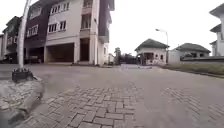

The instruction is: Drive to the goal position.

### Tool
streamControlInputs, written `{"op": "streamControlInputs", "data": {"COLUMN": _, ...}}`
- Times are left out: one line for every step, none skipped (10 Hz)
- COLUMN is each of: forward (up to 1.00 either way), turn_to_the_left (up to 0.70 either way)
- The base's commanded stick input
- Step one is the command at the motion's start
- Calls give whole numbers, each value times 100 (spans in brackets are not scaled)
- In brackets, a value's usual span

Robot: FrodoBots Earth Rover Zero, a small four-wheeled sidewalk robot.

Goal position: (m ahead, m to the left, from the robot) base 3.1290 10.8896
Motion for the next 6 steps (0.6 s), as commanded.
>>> {"op": "streamControlInputs", "data": {"forward": 70, "turn_to_the_left": 0}}
{"op": "streamControlInputs", "data": {"forward": 70, "turn_to_the_left": 0}}
{"op": "streamControlInputs", "data": {"forward": 70, "turn_to_the_left": 0}}
{"op": "streamControlInputs", "data": {"forward": 70, "turn_to_the_left": 0}}
{"op": "streamControlInputs", "data": {"forward": 70, "turn_to_the_left": 0}}
{"op": "streamControlInputs", "data": {"forward": 70, "turn_to_the_left": 0}}
